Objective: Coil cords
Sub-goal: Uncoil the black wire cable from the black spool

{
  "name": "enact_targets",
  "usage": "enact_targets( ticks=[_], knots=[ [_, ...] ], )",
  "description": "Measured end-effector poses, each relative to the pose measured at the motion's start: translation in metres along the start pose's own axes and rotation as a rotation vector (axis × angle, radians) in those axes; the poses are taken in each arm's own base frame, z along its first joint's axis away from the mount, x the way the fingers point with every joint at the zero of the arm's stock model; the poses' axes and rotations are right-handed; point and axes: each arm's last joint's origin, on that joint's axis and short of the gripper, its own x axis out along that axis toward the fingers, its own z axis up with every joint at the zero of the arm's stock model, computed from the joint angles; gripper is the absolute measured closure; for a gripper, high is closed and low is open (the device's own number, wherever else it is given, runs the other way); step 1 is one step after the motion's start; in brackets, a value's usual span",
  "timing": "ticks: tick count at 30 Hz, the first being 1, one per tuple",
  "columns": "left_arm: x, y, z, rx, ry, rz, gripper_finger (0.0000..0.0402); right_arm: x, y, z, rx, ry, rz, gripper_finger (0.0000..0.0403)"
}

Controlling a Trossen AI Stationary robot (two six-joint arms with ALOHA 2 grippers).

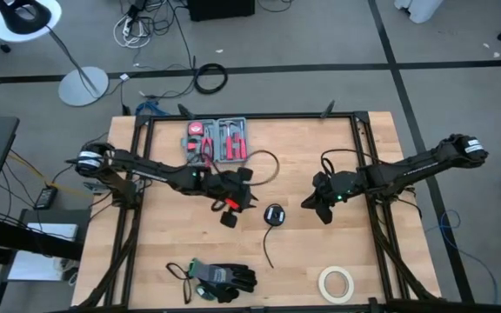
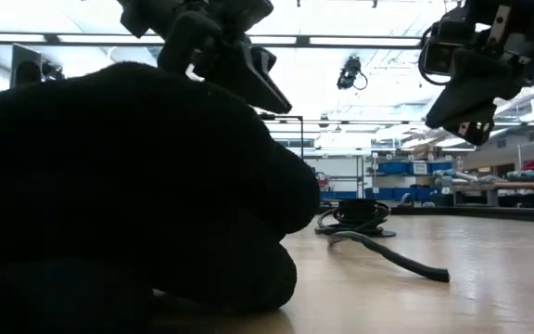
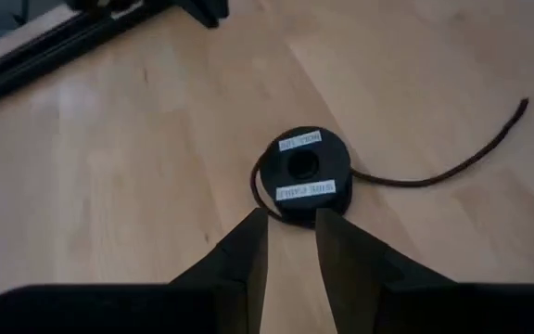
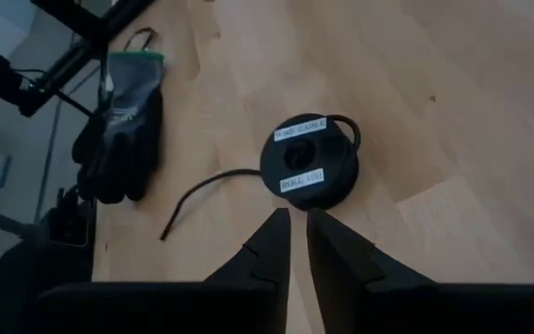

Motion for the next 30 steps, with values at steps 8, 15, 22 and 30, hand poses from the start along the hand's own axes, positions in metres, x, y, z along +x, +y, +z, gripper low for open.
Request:
enact_targets(
  ticks=[8,15,22,30],
  knots=[
    [0.024,-0.02,0.004,0.127,0.135,0.04,0.0303,0.012,0.007,-0.007,-0.014,0.036,0.024,0.0304],
    [0.055,-0.05,0.003,0.387,0.28,0.171,0.0303,0.022,0.008,-0.016,0.056,0.098,-0.006,0.0286],
    [0.072,-0.058,0.0,0.445,0.332,0.243,0.0303,0.035,0.009,-0.022,0.069,0.123,-0.022,0.0287],
    [0.077,-0.064,0.005,0.465,0.267,0.213,0.0303,0.042,0.009,-0.025,0.051,0.101,-0.057,0.0288]
  ],
)
